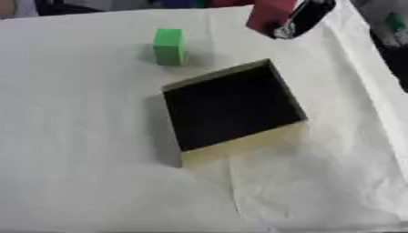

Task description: Pick up objects on the table and place them in the box.

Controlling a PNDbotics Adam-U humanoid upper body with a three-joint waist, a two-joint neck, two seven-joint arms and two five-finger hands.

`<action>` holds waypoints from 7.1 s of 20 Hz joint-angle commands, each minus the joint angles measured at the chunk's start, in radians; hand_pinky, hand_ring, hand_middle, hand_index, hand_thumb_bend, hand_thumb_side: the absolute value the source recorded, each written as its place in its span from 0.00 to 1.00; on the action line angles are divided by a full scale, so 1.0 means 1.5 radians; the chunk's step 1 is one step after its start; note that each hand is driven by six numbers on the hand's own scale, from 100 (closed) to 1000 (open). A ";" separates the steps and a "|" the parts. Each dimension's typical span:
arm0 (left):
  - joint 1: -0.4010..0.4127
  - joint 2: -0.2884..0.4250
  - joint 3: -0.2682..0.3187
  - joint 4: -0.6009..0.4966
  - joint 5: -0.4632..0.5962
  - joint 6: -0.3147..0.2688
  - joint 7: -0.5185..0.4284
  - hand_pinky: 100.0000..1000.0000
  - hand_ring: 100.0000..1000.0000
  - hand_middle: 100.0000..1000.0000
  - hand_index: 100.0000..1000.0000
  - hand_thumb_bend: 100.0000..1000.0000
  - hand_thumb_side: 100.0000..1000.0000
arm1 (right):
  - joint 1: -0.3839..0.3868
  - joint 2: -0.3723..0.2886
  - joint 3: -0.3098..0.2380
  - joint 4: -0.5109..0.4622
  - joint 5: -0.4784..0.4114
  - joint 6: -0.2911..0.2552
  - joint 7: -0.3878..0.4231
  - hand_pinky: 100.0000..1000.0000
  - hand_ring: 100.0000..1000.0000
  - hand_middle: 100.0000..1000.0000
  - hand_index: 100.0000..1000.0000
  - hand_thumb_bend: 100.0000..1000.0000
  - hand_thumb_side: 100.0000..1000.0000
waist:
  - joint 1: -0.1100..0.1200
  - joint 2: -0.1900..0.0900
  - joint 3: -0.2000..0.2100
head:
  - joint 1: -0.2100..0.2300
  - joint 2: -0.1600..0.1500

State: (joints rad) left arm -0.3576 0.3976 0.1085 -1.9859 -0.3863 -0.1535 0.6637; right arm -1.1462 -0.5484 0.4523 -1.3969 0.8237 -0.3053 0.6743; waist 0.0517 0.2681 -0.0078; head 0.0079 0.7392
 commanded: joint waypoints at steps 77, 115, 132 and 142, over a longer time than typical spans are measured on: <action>-0.006 0.006 0.005 -0.009 0.002 0.002 0.001 0.72 0.61 0.64 0.85 0.05 0.78 | 0.107 0.027 -0.124 -0.180 -0.042 0.141 -0.299 0.76 0.72 0.66 0.91 0.00 0.85 | 0.007 -0.008 0.010 | -0.010 0.007; -0.441 0.206 -0.234 0.287 -0.232 0.136 -0.713 0.79 0.74 0.76 0.94 0.15 0.75 | 0.127 0.098 -0.203 -0.204 -0.370 0.186 -0.658 0.80 0.77 0.78 0.99 0.00 1.00 | 0.016 0.020 -0.006 | 0.017 -0.022; -0.549 0.090 -0.263 0.502 -0.311 0.043 -0.834 0.86 0.83 0.86 0.98 0.56 0.58 | 0.123 0.114 -0.202 -0.193 -0.361 0.188 -0.653 0.80 0.76 0.78 0.99 0.00 1.00 | 0.013 0.030 -0.012 | 0.017 -0.039; -0.560 0.078 -0.267 0.503 -0.310 0.008 -0.962 0.90 0.88 0.90 1.00 0.59 0.56 | 0.128 0.120 -0.204 -0.192 -0.365 0.190 -0.656 0.80 0.76 0.77 0.99 0.00 1.00 | 0.016 0.029 -0.017 | 0.017 -0.042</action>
State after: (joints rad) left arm -1.1717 0.5016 -0.2983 -1.2195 -0.8589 -0.1346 -0.7576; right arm -0.9403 -0.3647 0.1541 -1.6774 0.2762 -0.0222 -0.3079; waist 0.0786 0.3329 -0.0342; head 0.0334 0.6853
